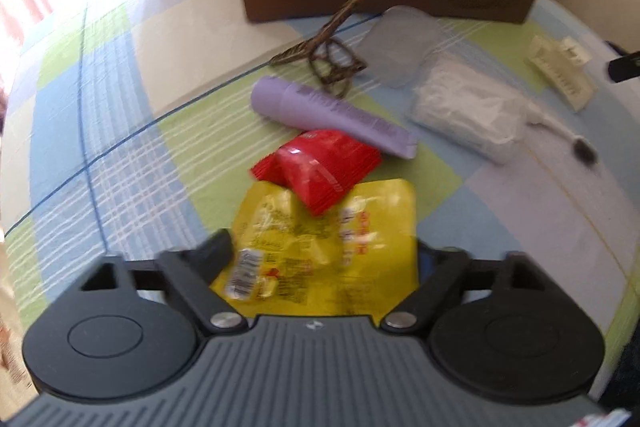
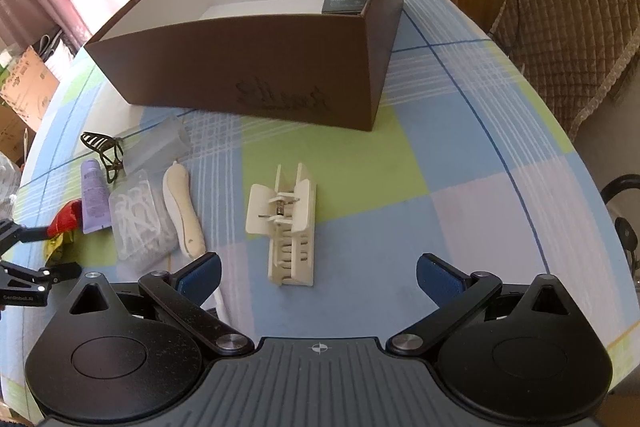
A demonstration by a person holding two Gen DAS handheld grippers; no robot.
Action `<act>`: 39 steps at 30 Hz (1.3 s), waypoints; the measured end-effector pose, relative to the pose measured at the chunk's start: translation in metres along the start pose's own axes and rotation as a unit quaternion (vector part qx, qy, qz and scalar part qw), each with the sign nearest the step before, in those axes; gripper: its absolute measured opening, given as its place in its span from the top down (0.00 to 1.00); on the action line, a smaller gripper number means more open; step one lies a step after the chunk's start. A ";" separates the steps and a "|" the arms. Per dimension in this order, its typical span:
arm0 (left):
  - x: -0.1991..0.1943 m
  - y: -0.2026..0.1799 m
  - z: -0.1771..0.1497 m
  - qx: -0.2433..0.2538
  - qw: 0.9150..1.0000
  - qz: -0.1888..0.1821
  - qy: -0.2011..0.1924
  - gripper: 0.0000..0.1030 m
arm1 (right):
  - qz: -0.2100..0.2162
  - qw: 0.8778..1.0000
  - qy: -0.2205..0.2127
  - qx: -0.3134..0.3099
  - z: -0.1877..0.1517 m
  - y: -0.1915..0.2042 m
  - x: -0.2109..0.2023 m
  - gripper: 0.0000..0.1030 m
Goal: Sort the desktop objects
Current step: 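Grasp the yellow snack packet with the left tool while right approaches white holder, then grasp the white plastic holder with the right tool while left holds yellow packet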
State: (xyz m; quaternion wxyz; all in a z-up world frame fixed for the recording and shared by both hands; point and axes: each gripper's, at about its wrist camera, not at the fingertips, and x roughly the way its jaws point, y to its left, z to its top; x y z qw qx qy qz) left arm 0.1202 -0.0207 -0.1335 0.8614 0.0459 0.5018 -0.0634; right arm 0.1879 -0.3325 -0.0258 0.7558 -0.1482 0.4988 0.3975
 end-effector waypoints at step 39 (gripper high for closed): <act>-0.108 0.036 0.015 -0.161 0.980 0.060 -0.103 0.87 | -0.007 0.997 -0.016 -0.077 0.012 0.039 0.035 0.37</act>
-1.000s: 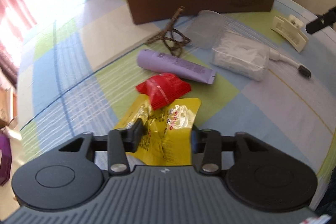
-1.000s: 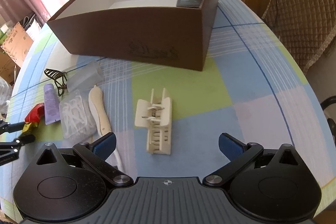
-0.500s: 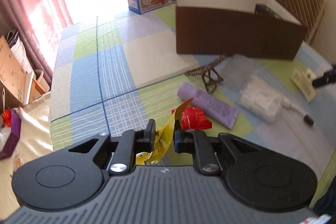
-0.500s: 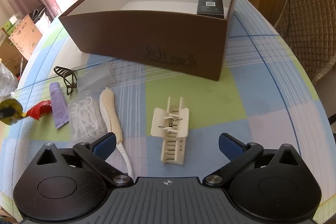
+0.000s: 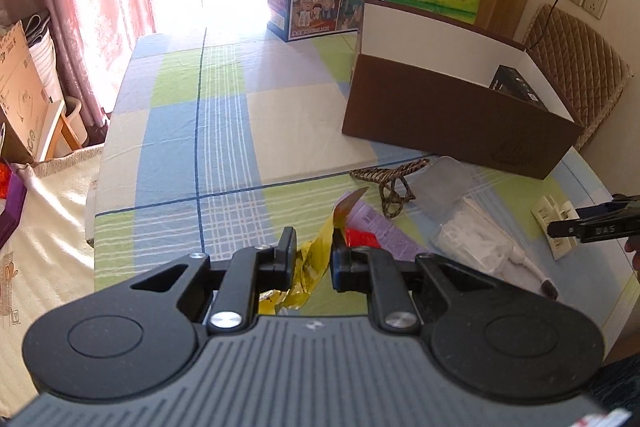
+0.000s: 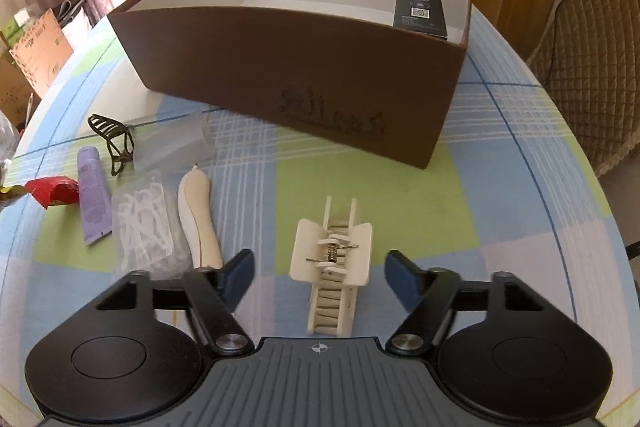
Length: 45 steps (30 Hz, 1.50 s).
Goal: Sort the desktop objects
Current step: 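Grasp the white plastic holder with the right tool while left holds yellow packet, then carry the yellow packet and white holder over the brown box with both tools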
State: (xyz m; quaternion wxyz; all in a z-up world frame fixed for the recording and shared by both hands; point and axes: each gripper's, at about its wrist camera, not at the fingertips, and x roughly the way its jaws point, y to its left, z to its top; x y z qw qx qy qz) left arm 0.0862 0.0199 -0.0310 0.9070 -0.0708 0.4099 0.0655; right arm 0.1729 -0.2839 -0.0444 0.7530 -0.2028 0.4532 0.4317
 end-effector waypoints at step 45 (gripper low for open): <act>-0.017 -0.099 0.096 0.084 0.983 -0.141 -0.085 0.87 | 0.063 0.991 -0.114 -0.030 0.075 -0.012 -0.103 0.64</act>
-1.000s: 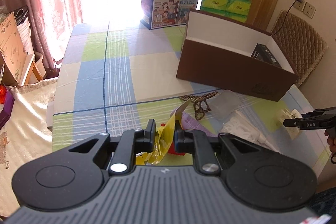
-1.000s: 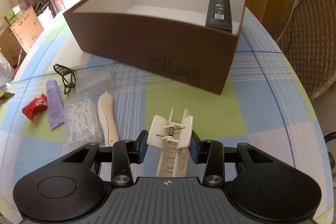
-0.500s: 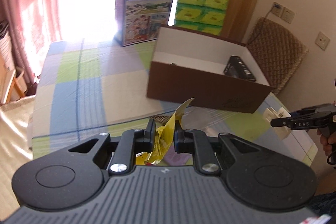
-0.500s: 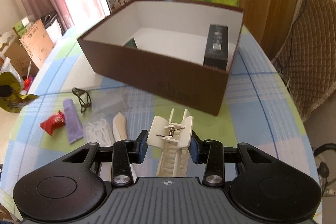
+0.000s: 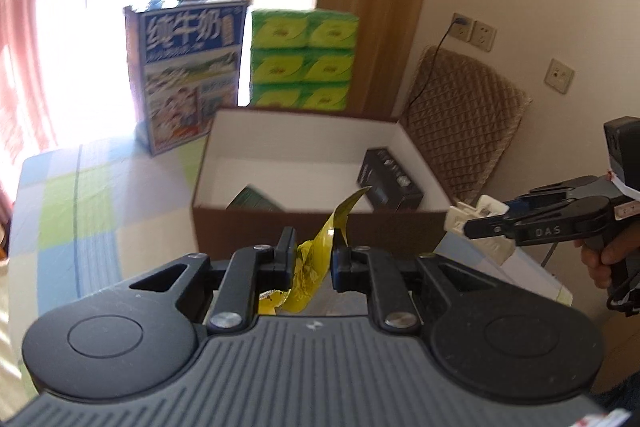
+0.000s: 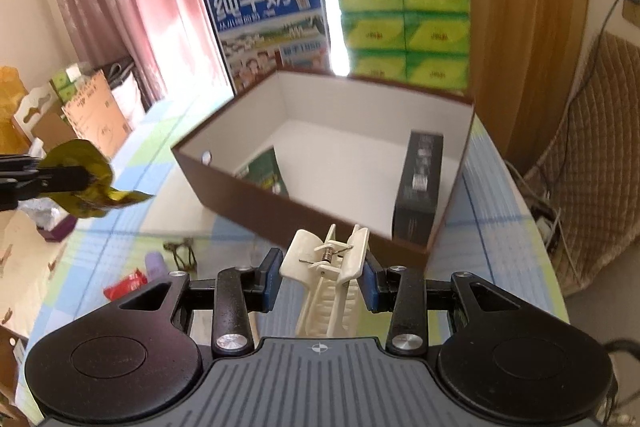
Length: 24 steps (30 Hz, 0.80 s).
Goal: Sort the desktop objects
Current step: 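Carry the yellow packet and white holder over the brown box with both tools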
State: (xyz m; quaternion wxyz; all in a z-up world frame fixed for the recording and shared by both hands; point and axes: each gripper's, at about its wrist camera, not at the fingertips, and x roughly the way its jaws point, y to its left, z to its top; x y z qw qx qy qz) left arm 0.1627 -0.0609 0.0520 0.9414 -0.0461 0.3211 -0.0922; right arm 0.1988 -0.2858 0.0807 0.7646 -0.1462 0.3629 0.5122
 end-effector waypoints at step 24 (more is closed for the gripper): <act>0.149 0.017 0.094 0.001 0.999 0.001 0.032 0.87 | 0.012 0.999 -0.035 -0.019 0.111 -0.040 0.082 0.64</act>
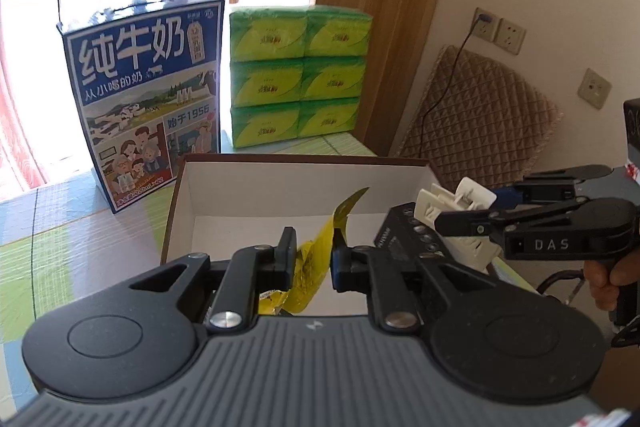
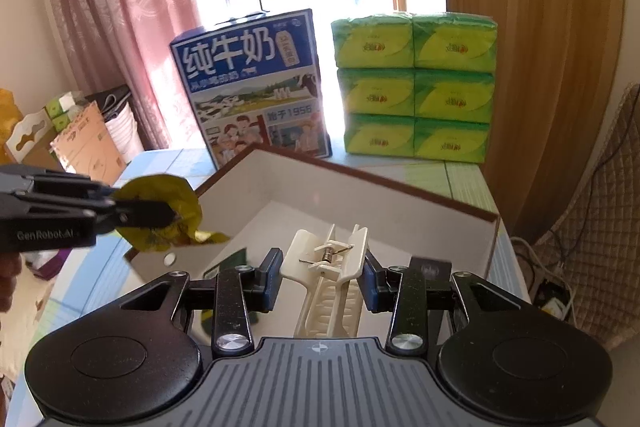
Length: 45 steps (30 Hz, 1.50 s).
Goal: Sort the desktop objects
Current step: 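Carry the yellow packet and white holder over the brown box with both tools, then open both tools to drop the yellow packet and white holder into the box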
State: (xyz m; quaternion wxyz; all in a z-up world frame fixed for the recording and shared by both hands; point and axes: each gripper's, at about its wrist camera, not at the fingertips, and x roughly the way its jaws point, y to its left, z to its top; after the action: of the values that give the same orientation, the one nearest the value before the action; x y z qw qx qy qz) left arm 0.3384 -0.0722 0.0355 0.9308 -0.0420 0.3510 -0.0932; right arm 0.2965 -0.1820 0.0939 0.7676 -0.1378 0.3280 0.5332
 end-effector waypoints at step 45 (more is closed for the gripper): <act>0.165 0.049 0.030 -0.001 0.994 0.079 0.078 0.75 | -0.089 0.993 0.083 0.005 0.013 -0.053 0.157 0.63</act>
State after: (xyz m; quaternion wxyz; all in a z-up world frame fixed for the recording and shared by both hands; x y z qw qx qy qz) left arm 0.4867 -0.0577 -0.0555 0.9050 -0.0082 0.4248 -0.0223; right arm 0.3835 -0.0813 -0.0064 0.7827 -0.2064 0.3793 0.4483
